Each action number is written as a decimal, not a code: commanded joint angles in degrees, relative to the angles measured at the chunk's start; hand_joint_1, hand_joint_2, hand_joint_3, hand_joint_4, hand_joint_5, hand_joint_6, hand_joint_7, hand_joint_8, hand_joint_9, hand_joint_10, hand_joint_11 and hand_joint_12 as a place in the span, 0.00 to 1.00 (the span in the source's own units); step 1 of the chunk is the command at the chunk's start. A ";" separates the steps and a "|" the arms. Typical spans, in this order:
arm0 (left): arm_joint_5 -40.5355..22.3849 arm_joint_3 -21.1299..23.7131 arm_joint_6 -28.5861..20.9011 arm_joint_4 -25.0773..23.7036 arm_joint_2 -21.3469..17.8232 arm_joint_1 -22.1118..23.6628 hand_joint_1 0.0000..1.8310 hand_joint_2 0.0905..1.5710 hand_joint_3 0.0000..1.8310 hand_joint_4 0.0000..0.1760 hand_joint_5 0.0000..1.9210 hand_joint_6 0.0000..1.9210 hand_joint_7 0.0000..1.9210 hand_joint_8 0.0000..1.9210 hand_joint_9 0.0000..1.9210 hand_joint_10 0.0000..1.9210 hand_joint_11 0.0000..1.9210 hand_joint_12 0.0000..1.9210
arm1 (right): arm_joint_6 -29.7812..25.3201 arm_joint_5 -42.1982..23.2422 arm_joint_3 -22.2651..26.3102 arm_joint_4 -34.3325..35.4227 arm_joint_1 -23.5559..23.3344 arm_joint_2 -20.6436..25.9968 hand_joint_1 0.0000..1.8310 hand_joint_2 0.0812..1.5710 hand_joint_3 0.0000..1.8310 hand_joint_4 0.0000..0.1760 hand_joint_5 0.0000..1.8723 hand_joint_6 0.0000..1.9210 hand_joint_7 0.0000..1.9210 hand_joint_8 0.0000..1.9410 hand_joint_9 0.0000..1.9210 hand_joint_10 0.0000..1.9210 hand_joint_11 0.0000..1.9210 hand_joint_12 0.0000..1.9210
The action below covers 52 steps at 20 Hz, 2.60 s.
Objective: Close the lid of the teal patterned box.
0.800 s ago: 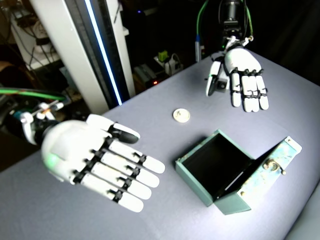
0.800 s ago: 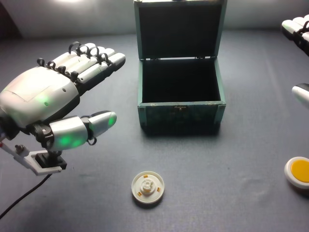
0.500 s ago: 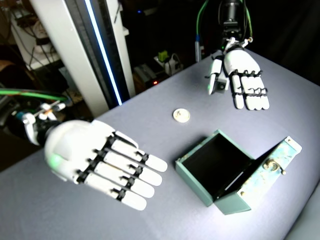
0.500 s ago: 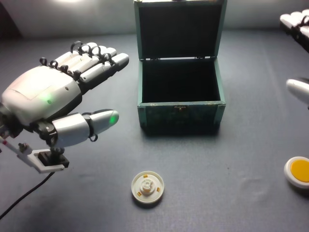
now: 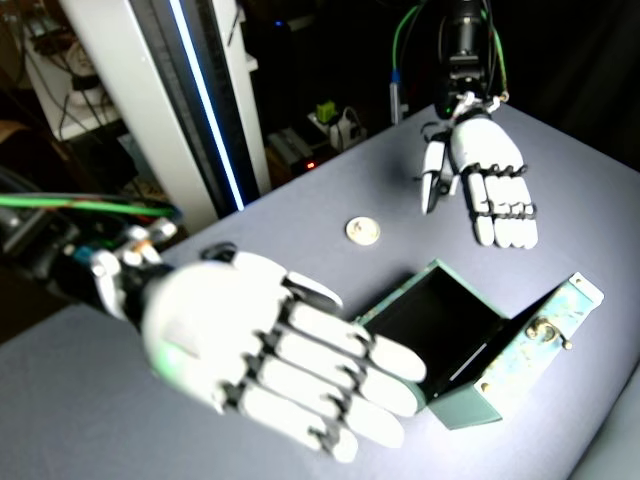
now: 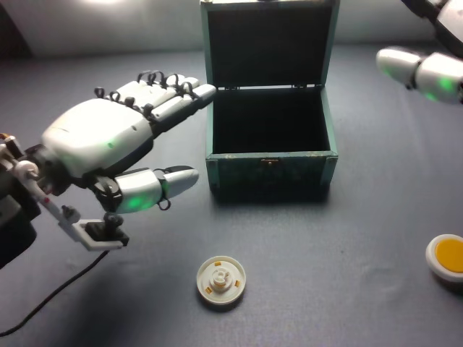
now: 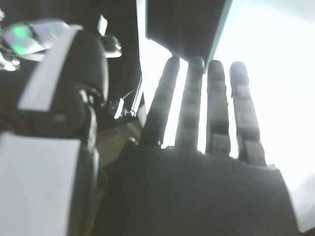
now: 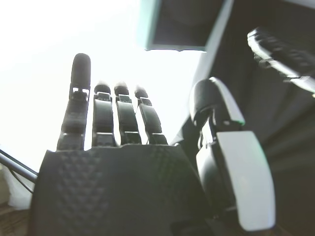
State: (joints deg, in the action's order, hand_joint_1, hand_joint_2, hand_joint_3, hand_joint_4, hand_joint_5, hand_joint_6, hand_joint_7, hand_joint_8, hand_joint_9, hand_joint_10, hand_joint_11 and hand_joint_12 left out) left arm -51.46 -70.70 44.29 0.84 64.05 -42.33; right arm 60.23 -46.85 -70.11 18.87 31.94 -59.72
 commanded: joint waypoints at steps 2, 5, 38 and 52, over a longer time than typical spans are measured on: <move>-5.27 -1.00 -0.74 -0.06 0.84 1.24 0.13 0.85 0.00 0.23 0.00 0.00 0.00 0.00 0.00 0.00 0.00 0.15 | -0.25 -1.48 -2.87 -0.65 -3.40 -1.62 0.18 0.87 0.00 0.00 0.01 0.00 0.04 0.00 0.02 0.07 0.00 0.60; -4.89 -2.03 -0.97 -0.21 2.12 1.96 0.17 0.84 0.00 0.18 0.02 0.00 0.00 0.00 0.00 0.00 0.00 0.11 | -0.25 2.53 -6.93 0.39 -6.97 -4.64 0.11 0.87 0.00 0.00 0.01 0.00 0.00 0.00 0.00 0.02 0.00 0.49; -6.63 -3.71 -3.65 1.95 4.03 0.55 0.18 0.88 0.00 0.29 0.04 0.00 0.05 0.00 0.03 0.01 0.00 0.41 | -1.76 2.10 -1.94 -9.40 -9.63 -6.41 0.07 0.87 0.00 0.00 0.17 0.07 0.17 0.01 0.02 0.31 0.00 0.70; -12.18 -0.61 -5.11 2.75 2.10 -3.89 0.14 0.89 0.00 0.00 0.24 0.31 0.32 0.15 0.20 0.49 0.07 0.89 | -7.44 -20.52 8.87 -12.87 2.04 3.32 0.01 0.89 0.00 0.00 0.00 0.33 0.04 0.29 0.00 0.52 0.00 0.98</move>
State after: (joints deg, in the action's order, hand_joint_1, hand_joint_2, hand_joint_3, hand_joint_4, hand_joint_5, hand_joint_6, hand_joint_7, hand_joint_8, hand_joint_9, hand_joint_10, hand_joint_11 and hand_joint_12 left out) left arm -55.83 -71.40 39.72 3.29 66.50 -46.41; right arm 53.10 -59.22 -60.97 4.71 34.72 -56.99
